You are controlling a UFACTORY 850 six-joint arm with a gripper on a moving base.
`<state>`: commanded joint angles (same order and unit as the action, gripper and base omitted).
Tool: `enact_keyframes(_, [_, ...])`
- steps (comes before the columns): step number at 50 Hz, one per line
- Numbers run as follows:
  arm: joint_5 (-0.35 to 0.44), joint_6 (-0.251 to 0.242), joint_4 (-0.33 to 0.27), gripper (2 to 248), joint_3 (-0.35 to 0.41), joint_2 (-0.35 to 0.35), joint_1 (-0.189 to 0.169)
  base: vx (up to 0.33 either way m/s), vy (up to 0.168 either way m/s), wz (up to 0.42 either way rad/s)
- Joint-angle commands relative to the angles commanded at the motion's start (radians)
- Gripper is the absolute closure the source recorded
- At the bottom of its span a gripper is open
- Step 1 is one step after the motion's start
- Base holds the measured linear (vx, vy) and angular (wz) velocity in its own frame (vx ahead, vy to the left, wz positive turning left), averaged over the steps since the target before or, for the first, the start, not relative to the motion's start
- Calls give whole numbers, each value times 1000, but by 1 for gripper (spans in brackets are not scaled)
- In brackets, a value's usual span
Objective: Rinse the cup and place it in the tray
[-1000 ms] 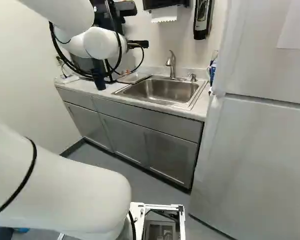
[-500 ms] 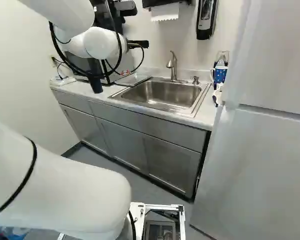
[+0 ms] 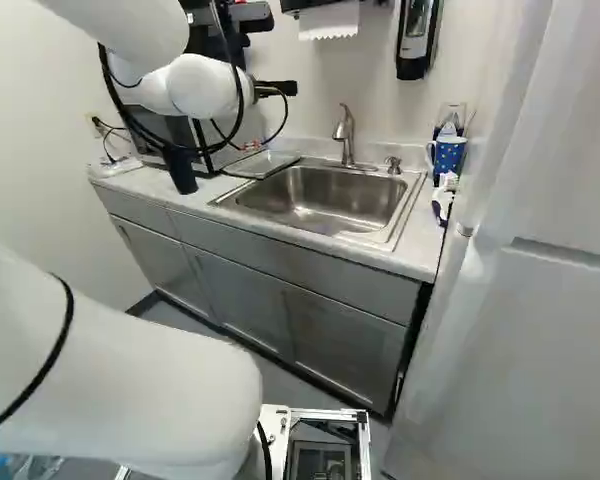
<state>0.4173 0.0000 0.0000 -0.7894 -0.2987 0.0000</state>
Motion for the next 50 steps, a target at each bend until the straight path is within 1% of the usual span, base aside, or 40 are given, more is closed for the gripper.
enact_keyframes(24, [0, 0, 0, 3, 0, 0, 0, 116, -34, -171])
enact_keyframes(35, [0, 0, 0, 3, 0, 0, 0, 82, -2, -24])
enact_keyframes(50, [0, 0, 0, 3, -1, 2, 0, -7, 0, 0])
